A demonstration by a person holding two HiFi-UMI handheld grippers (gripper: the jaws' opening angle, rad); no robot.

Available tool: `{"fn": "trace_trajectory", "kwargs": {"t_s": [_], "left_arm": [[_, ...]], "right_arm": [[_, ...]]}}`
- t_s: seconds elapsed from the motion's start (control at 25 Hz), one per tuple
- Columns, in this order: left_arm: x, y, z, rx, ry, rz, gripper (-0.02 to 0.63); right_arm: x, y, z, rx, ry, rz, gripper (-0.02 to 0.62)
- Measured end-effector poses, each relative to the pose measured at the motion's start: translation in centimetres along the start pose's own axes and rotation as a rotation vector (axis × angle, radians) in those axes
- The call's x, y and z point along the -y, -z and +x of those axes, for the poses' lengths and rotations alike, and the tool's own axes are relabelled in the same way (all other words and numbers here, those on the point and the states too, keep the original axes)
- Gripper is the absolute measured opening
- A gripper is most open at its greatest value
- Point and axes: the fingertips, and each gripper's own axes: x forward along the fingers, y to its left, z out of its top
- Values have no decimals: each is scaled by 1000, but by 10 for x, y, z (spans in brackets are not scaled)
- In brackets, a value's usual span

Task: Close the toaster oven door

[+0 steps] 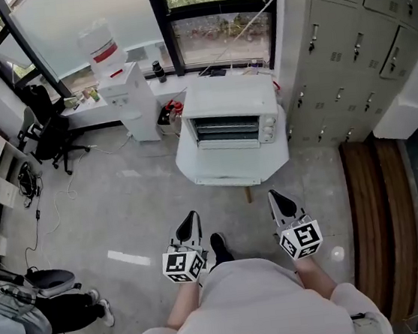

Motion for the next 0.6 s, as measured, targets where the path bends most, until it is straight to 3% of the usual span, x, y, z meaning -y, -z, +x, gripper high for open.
{"fn": "trace_trajectory", "kwargs": {"t_s": [0.24, 0.6], "left_arm": [[-39, -5, 47, -3, 17, -49, 20], [-105, -30, 139, -29, 93, -24, 20]], "right_arm": [[14, -1, 51, -12, 31, -5, 8], [40, -16, 146, -7, 111, 3, 8]]}}
